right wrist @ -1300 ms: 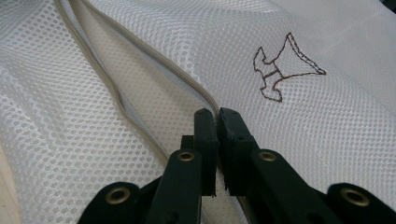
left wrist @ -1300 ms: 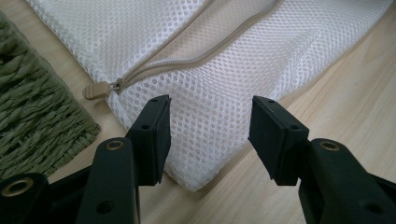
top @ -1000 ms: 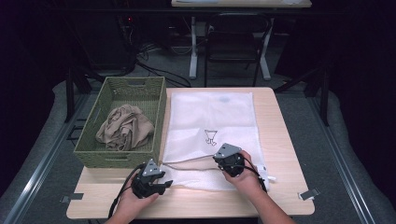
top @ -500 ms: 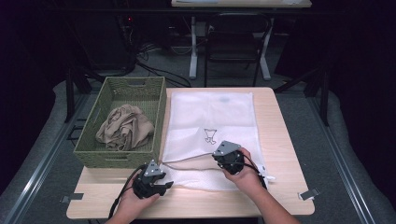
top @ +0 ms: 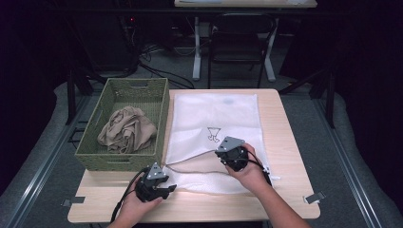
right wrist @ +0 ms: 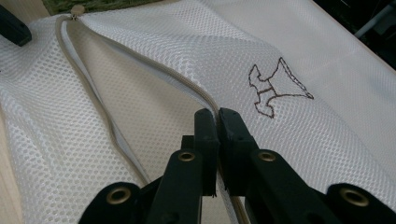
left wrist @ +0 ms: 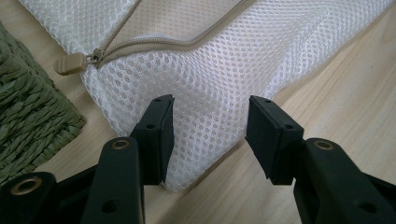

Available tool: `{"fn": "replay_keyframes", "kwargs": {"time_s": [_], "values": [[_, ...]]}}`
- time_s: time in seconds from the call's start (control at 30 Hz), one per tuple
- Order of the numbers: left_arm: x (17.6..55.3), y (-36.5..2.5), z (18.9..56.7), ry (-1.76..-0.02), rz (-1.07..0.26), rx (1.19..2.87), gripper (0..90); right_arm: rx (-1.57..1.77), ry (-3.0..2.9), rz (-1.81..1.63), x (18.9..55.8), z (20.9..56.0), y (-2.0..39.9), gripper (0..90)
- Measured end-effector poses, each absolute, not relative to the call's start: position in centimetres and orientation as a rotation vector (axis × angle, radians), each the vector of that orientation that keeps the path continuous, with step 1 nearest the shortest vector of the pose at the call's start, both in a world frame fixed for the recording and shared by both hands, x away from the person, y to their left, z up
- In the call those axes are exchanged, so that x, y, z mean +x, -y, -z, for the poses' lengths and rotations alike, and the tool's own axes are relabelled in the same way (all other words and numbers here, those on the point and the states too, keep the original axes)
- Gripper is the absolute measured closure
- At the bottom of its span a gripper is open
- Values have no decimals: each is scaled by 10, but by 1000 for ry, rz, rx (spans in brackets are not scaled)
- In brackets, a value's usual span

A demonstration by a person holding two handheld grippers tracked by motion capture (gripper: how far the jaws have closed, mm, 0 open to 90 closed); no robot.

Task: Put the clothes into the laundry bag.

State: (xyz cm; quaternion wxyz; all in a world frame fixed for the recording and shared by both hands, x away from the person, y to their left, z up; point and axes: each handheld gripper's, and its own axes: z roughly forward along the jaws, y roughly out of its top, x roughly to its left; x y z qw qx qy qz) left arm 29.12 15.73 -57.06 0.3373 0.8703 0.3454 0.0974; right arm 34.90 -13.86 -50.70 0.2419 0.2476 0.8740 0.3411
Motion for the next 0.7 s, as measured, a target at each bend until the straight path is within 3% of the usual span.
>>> {"fn": "replay_keyframes", "kwargs": {"time_s": [0.7], "values": [[291,-157,571,-888,-258,2277,512,633,-2402,-880,364,476,130,867]]}}
